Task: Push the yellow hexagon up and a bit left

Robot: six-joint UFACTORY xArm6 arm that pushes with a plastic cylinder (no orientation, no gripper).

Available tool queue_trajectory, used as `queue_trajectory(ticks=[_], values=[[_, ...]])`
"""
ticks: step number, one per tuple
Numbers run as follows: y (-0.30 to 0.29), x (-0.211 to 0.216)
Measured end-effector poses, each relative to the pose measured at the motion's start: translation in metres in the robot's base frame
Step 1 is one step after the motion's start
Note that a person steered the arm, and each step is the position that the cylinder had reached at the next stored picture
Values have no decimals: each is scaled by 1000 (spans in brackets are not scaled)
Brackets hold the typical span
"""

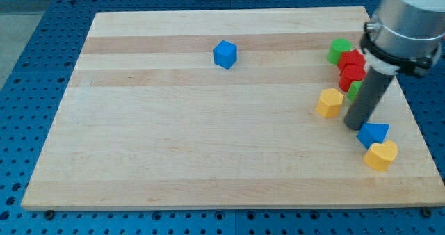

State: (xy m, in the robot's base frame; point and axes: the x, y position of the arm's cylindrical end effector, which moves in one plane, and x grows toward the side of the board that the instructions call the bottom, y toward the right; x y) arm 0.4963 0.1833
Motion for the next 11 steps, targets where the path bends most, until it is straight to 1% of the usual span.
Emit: queue_trajectory(ticks=[1,2,4,5,6,9,10,11], values=[[-29,-13],[-32,-18],[5,-18],[13,-18],[3,-19],[-74,-87],[-83,-97],[-69,-98]])
